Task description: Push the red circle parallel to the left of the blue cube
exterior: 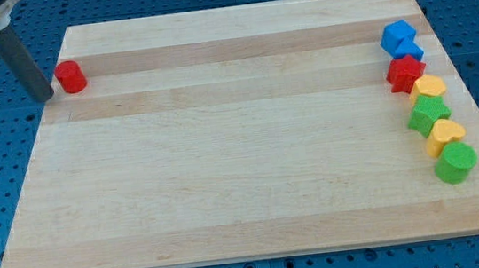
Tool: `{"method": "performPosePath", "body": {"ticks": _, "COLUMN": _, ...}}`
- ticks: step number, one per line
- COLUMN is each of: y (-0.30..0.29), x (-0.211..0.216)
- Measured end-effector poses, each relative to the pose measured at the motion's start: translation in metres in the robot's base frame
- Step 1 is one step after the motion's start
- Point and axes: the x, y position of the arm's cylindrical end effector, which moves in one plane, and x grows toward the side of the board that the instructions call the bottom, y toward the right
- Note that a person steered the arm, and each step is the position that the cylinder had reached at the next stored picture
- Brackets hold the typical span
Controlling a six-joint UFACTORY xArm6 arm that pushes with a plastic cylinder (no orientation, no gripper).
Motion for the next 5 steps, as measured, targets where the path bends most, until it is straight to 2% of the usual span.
{"method": "performPosePath", "body": {"ticks": 1, "y": 0.029, "x": -0.036}}
{"method": "performPosePath", "body": {"ticks": 3, "y": 0.176, "x": -0.041}}
{"method": "performPosePath", "body": {"ticks": 4, "y": 0.134, "x": -0.056}}
{"method": "performPosePath", "body": {"ticks": 5, "y": 0.063, "x": -0.056}}
